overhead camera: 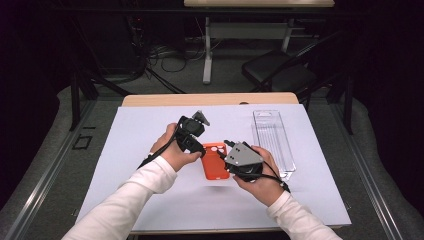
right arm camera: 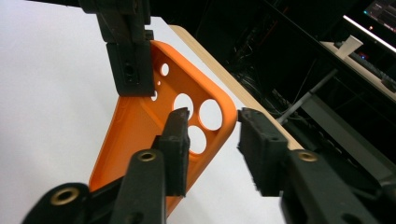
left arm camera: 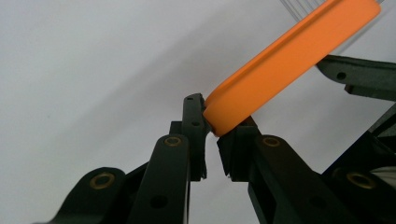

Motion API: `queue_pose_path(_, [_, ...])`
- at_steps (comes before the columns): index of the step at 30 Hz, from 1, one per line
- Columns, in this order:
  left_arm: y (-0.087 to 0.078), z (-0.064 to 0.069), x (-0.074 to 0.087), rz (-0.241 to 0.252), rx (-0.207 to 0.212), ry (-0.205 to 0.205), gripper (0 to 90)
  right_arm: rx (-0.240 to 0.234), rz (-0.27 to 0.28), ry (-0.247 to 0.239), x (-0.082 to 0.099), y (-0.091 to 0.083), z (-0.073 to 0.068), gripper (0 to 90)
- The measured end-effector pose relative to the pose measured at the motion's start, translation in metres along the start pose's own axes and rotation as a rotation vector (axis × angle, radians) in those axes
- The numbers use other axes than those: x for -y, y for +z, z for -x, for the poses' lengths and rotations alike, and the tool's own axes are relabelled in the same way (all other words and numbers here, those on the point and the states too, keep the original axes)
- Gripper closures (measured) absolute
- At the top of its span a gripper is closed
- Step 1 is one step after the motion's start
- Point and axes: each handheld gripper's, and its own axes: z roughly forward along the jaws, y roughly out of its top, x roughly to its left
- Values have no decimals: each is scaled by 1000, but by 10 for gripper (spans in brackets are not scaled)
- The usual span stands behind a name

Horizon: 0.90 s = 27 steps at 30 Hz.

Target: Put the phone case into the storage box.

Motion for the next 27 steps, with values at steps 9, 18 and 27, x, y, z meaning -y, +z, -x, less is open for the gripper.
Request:
queue_pose_path(9, [6,6,0,-11,-46,18,813,-1,-24,-6,-1,1,-1,737])
queue_pose_path(18, [6,11,-1,-10,-51,31,813,3,-37,-1,-1,-1,1,775])
queue_pose_path(27, [6,15,0,1,-70,52,813,8,-49,-10,-2,-2,2,783])
